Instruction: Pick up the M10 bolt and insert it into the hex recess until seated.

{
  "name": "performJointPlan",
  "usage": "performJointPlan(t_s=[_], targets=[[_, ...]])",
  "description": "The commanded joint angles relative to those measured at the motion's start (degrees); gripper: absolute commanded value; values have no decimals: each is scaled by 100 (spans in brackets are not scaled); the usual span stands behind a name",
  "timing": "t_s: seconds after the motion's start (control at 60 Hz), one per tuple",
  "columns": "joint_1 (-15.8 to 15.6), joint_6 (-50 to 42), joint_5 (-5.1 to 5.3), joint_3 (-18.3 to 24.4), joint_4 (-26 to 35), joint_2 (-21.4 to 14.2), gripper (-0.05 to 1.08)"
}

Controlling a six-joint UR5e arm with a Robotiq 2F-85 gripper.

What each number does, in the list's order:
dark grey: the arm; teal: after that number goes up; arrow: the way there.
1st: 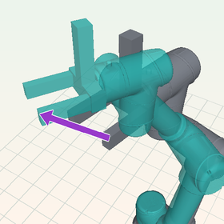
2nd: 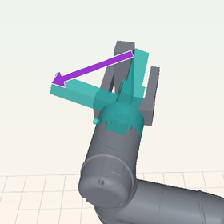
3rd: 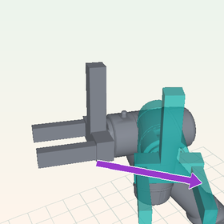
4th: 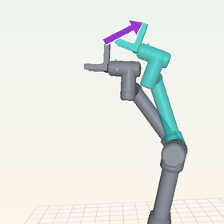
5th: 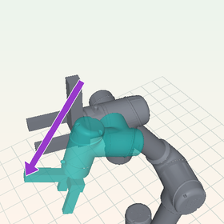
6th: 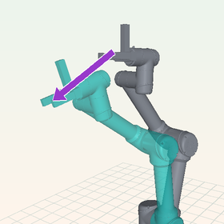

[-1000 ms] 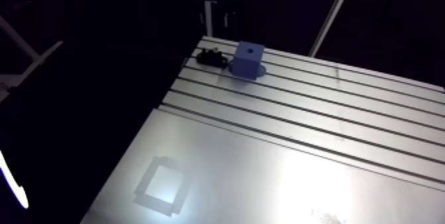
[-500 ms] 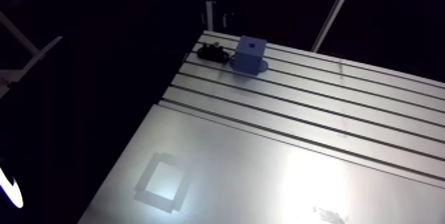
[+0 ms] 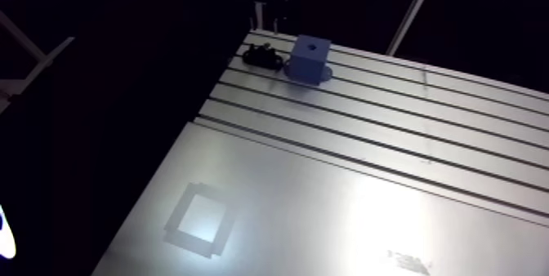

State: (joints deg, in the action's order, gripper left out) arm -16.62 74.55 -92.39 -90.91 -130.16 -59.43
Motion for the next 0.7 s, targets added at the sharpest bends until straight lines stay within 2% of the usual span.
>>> performJointPlan(t_s=[0.017, 0.7], targets=[[0, 26, -2, -1, -5, 86, 47], [0, 37, -20, -44, -23, 236, 50]])
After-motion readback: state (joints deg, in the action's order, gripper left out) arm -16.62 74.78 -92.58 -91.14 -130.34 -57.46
